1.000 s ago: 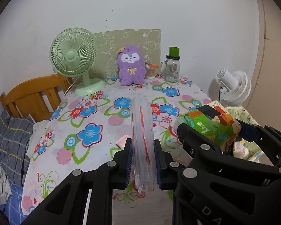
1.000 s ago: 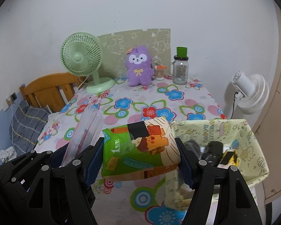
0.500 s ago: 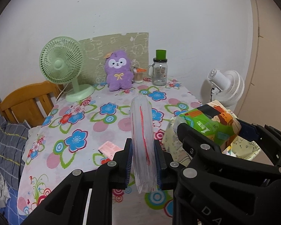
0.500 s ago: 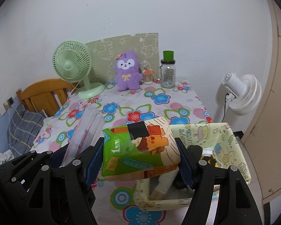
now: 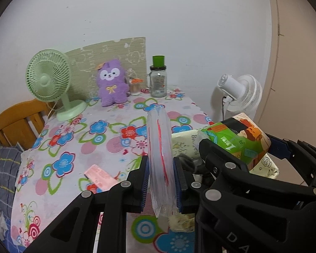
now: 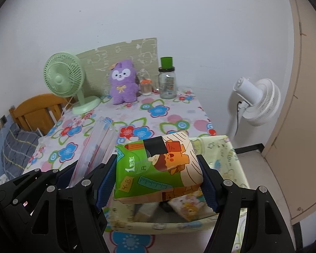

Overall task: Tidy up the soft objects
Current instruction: 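Lower the sleeve and green pack into the box and open both grippers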

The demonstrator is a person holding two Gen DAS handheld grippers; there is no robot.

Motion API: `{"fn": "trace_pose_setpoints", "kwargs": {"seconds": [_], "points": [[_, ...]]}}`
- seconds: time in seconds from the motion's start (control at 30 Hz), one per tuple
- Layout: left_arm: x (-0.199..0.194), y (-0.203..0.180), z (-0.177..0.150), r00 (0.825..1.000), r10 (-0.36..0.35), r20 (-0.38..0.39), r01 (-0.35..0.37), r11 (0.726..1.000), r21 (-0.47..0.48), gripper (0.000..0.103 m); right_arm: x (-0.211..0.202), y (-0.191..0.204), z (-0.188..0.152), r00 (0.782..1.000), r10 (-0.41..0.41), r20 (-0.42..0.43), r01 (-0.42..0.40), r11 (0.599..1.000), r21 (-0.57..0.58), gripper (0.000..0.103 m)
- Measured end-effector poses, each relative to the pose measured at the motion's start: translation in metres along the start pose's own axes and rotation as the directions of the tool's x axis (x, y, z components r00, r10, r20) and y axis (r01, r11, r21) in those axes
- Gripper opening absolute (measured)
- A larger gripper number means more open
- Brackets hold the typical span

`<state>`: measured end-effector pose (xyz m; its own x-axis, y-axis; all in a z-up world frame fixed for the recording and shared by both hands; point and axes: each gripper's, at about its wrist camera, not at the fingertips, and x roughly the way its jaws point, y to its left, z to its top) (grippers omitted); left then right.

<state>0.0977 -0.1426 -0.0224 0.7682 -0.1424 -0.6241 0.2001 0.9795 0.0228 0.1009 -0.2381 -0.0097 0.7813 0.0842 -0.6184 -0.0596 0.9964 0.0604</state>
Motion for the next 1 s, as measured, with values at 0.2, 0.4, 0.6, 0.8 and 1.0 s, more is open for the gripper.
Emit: {"fn": "trace_pose_setpoints", "kwargs": {"seconds": [0.2,0.4,0.6,0.8,1.0], "points": [[0.009,-0.016,0.003,1.0,-0.027,-0.004,0.027,1.0,0.013,0.02,0.003,-0.018,0.0,1.0,-0.024,-0.005,0.024,1.0,0.015,0.074],[0.021,-0.03,0.005,0.998,-0.054,-0.016,0.054,0.998,0.023,0.02,0.01,-0.035,-0.001,0.999,-0.043,-0.013,0.044,0.999,0.031,0.074],[0.039,-0.042,0.007,0.995,-0.088,-0.045,0.089,0.996,0.024,0.022,0.023,-0.052,-0.002,0.997,-0.061,-0.036,0.063,0.997,0.049,0.074],[0.056,-0.048,0.009,0.992,-0.105,-0.071,0.107,0.994,0.028,0.038,0.037,-0.064,-0.003,0.996,-0.069,-0.06,0.073,0.995,0.066,0.074],[0.063,-0.047,0.01,0.993,-0.085,-0.088,0.088,0.995,0.035,0.068,0.046,-0.067,-0.003,0.996,-0.053,-0.073,0.059,0.995,0.078,0.075]]}}
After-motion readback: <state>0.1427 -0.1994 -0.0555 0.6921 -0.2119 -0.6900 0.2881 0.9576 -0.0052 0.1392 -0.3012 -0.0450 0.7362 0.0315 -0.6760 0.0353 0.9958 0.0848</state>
